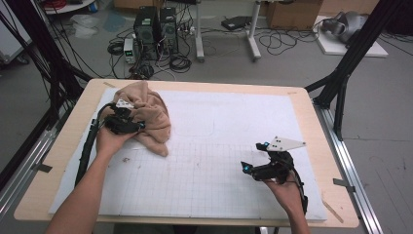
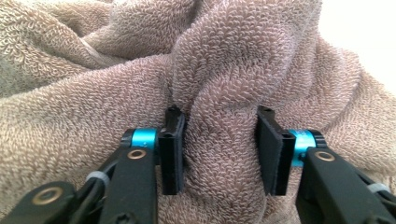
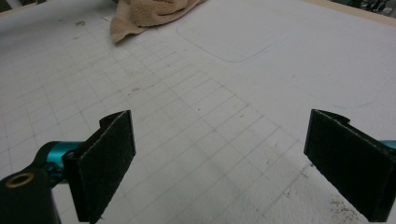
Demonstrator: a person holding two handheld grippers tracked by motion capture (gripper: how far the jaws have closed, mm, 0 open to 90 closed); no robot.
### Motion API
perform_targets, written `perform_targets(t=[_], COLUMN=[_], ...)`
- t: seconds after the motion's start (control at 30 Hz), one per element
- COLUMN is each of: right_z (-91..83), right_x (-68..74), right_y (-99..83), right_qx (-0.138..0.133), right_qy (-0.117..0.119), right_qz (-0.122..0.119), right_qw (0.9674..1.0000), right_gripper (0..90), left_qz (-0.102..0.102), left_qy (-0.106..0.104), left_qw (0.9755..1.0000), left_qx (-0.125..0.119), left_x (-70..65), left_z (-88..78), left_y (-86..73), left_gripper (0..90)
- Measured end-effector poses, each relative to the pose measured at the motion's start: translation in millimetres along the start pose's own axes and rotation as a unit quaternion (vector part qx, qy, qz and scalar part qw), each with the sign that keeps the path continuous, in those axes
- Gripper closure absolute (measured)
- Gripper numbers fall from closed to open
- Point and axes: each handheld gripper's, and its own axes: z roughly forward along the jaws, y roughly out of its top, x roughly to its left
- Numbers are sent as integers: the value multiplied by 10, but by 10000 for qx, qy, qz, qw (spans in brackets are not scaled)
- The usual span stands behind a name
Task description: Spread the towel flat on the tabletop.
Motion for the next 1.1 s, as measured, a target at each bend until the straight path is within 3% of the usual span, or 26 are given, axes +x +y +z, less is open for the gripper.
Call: perform_targets(t=[0.27, 0.47, 0.53, 0.77, 0.97, 1.0, 1.03, 1.1], right_z=[-4, 1, -1, -23, -30, -30, -29, -26], right_x=[-21, -9, 2, 13, 54, 62, 77, 98], right_y=[19, 44, 46, 70, 147, 160, 171, 194], right_qx=[1, 36, 48, 52, 41, 34, 47, 33], right_qy=[-3, -14, -2, -18, -9, 8, 15, 40], right_qz=[9, -55, -67, -84, -189, -219, -213, -269], right_qw=[10000, 10000, 10000, 9999, 9998, 9998, 9998, 9996], right_gripper=[79, 79, 79, 79, 79, 79, 79, 79], left_qz=[24, 184, 293, 340, 710, 710, 798, 916], left_qy=[-166, -375, -445, -716, -1126, -1126, -1304, -1460], left_qw=[9998, 9987, 9976, 9943, 9871, 9871, 9837, 9806], left_qx=[-115, -283, -434, -714, -894, -894, -947, -933], left_x=[-25, -124, -212, -432, -811, -811, -955, -1083], left_z=[-98, -279, -386, -632, -864, -864, -916, -961], left_y=[15, 50, 57, -56, -127, -127, -159, -194], left_gripper=[648, 652, 652, 652, 651, 651, 650, 650])
